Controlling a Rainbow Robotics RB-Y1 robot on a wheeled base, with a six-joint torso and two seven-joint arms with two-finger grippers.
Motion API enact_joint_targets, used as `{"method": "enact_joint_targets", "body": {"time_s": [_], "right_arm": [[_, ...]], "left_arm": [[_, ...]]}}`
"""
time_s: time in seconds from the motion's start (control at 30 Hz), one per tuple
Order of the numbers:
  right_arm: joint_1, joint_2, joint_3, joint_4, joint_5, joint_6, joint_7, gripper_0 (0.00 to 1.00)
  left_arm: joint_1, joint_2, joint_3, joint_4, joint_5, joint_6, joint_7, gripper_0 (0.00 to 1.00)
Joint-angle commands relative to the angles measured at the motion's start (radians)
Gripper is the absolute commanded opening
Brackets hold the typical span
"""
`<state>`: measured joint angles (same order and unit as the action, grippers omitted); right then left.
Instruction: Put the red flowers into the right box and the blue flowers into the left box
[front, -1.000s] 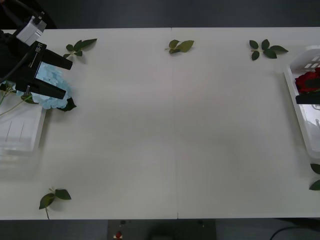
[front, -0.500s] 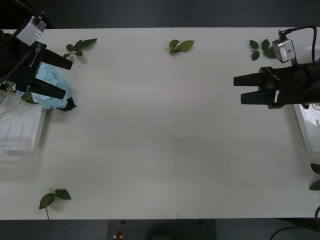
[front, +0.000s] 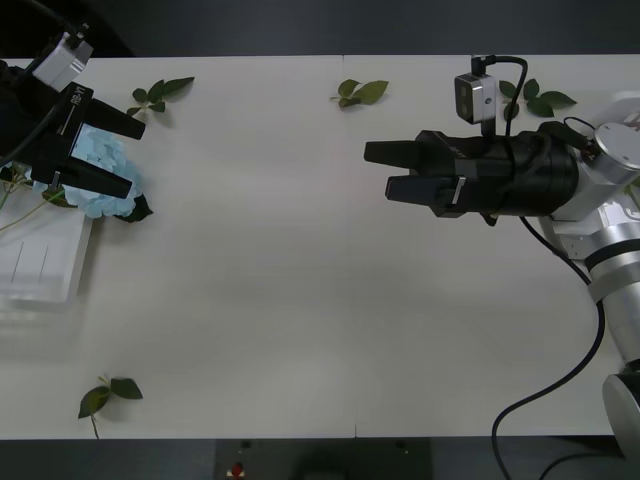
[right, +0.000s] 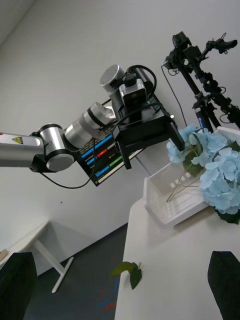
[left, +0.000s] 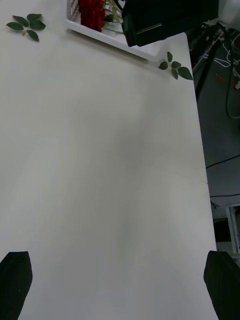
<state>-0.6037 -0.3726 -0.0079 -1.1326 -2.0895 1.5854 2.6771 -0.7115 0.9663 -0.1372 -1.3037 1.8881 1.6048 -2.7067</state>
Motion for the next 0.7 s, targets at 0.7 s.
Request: {"method": "enact_joint_targets", "body": {"time_s": [0.7], "right_arm": [[-0.205, -0.101, 0.332, -0.016, -0.027, -0.317, 0.028, 1.0]], "left_arm": [[-0.012, 0.037, 0.018, -0.008, -0.001, 0.004, 0.001, 1.0]]}}
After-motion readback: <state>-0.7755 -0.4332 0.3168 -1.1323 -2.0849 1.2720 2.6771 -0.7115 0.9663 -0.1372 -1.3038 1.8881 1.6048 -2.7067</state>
